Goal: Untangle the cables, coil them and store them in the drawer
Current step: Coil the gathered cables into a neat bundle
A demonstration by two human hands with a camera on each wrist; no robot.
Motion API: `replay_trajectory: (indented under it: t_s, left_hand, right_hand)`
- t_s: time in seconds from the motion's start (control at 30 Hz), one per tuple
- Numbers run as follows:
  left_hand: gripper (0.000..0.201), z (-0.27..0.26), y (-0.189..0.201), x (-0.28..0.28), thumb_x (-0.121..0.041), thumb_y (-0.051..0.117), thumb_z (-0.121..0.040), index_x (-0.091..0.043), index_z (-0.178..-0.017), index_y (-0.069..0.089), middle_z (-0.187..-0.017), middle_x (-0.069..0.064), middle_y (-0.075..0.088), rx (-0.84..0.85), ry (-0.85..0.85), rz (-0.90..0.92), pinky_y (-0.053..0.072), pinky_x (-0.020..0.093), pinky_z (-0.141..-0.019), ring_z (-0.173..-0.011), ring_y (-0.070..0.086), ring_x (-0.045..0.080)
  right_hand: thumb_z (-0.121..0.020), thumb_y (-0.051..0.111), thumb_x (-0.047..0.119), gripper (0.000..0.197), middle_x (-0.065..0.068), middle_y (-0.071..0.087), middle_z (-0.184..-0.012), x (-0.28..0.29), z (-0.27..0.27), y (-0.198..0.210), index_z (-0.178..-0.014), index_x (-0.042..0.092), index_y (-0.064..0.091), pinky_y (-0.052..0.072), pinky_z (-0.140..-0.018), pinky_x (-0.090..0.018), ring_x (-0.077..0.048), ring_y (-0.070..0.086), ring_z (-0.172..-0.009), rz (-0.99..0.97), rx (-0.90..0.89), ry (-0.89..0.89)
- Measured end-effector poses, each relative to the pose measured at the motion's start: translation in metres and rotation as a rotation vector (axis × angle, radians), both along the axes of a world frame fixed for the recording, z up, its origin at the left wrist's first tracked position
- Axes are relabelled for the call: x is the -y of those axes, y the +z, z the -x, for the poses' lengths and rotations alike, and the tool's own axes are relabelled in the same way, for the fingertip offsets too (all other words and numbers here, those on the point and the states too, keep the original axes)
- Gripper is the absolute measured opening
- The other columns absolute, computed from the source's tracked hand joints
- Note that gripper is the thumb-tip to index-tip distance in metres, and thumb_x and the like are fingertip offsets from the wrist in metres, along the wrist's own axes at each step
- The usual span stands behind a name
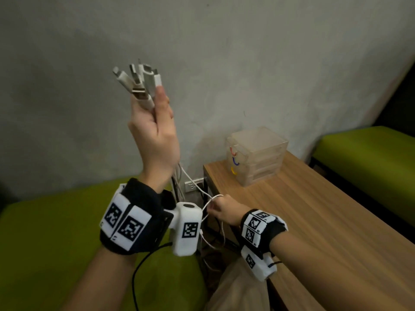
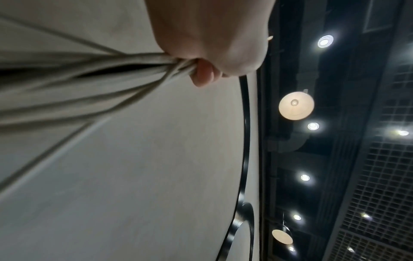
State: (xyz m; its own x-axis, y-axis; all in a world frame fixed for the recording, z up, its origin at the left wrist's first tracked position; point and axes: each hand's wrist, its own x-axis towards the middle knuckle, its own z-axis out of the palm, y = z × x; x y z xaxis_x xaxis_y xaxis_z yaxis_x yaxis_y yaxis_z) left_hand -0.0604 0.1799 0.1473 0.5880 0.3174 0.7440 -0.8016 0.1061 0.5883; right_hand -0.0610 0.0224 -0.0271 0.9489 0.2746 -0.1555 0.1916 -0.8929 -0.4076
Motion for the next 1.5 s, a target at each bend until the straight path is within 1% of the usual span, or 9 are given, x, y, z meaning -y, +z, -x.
replay_trajectory:
  t_s: [0.13, 0.23, 0.43, 0.57, 0.73, 0.87, 1.0, 1.17, 1.5]
  left_hand:
    - [0.029, -0.007, -0.029, 0.013, -0.05, 0.038, -0.087, -0.027, -0.069, 0.038, -0.05, -0.007, 0.037, -0.134, 0.038, -0.233, 0.031, 0.043, -0.043, -0.042, 0.036, 0.025]
    - [0.027, -0.01, -0.053, 0.022, -0.05, 0.038, -0.086, -0.029, -0.071, 0.04, -0.048, -0.008, 0.04, -0.224, -0.037, -0.266, 0.034, 0.041, -0.045, -0.042, 0.039, 0.02]
    - [0.031, -0.005, -0.046, 0.035, -0.027, 0.039, -0.097, -0.015, -0.069, 0.035, -0.045, -0.013, 0.032, -0.332, -0.414, -0.081, 0.021, 0.019, -0.038, -0.037, 0.024, 0.003]
    - [0.027, -0.001, -0.035, 0.034, -0.022, 0.038, -0.095, -0.012, -0.07, 0.035, -0.048, -0.012, 0.034, -0.277, -0.551, -0.018, 0.024, 0.018, -0.04, -0.039, 0.027, 0.004]
    - [0.011, 0.008, -0.05, 0.034, -0.023, 0.048, -0.092, -0.012, -0.09, 0.052, -0.075, -0.002, 0.072, -0.332, -0.565, -0.215, 0.05, 0.022, -0.071, -0.07, 0.066, 0.015]
    - [0.034, 0.011, -0.061, 0.035, -0.027, 0.042, -0.094, -0.026, -0.065, 0.06, -0.062, -0.005, 0.067, -0.305, -0.499, -0.37, 0.049, 0.019, -0.075, -0.071, 0.065, 0.01]
    - [0.036, 0.008, -0.056, 0.039, -0.034, 0.034, -0.093, -0.027, -0.061, 0.047, -0.049, -0.009, 0.058, -0.323, -0.31, -0.305, 0.048, 0.025, -0.073, -0.059, 0.06, 0.013]
    - [0.036, 0.003, -0.025, 0.033, -0.022, 0.03, -0.1, -0.015, -0.065, 0.033, -0.038, -0.012, 0.03, -0.372, -0.395, -0.082, 0.028, 0.015, -0.035, -0.034, 0.024, 0.002]
    - [0.024, 0.003, -0.018, 0.019, -0.015, 0.03, -0.1, -0.019, -0.08, 0.043, -0.042, -0.014, 0.033, -0.25, -0.369, -0.067, 0.022, 0.014, -0.034, -0.034, 0.024, 0.0]
  right_hand:
    - [-0.086, 0.057, 0.035, 0.03, -0.01, 0.069, -0.092, -0.007, 0.003, 0.038, -0.097, 0.009, 0.066, 0.054, -0.075, -0.035, -0.024, 0.065, -0.084, 0.032, 0.109, 0.038]
    - [-0.079, 0.051, 0.025, 0.03, -0.001, 0.066, -0.097, -0.019, 0.011, 0.066, -0.103, 0.009, 0.061, 0.051, -0.082, -0.034, -0.017, 0.062, -0.089, -0.445, 0.414, 0.043]
    - [-0.09, 0.041, 0.024, 0.036, -0.028, 0.063, -0.097, -0.048, 0.027, 0.075, -0.107, -0.005, 0.05, 0.048, -0.074, -0.035, -0.015, 0.061, -0.08, -0.823, 0.389, 0.002]
    - [-0.092, 0.033, 0.038, 0.046, -0.029, 0.061, -0.086, -0.051, 0.027, 0.071, -0.107, -0.002, 0.051, 0.043, -0.067, -0.046, -0.04, 0.057, -0.075, -0.815, 0.56, -0.038]
    - [-0.093, 0.034, 0.03, 0.043, -0.009, 0.065, -0.099, -0.047, 0.029, 0.075, -0.121, 0.002, 0.05, 0.05, -0.074, -0.033, -0.022, 0.063, -0.088, -0.813, 0.64, -0.065]
    - [-0.092, 0.035, 0.014, 0.041, -0.019, 0.061, -0.116, -0.04, 0.024, 0.078, -0.127, -0.003, 0.047, 0.045, -0.092, -0.025, -0.023, 0.056, -0.109, -0.752, 0.667, -0.044]
    - [-0.093, 0.033, 0.03, 0.041, -0.024, 0.065, -0.092, -0.039, 0.023, 0.07, -0.113, 0.001, 0.053, 0.051, -0.074, -0.045, -0.033, 0.063, -0.083, -0.759, 0.598, -0.037]
    - [-0.095, 0.035, 0.03, 0.037, -0.016, 0.055, -0.071, -0.027, 0.029, 0.037, -0.095, -0.003, 0.051, 0.034, -0.061, -0.03, -0.014, 0.048, -0.061, -0.657, 0.526, -0.034]
    - [-0.096, 0.044, 0.016, 0.026, 0.002, 0.052, -0.061, 0.014, 0.035, -0.009, -0.07, 0.022, 0.047, 0.033, -0.057, -0.014, -0.001, 0.05, -0.058, -0.444, 0.35, -0.048]
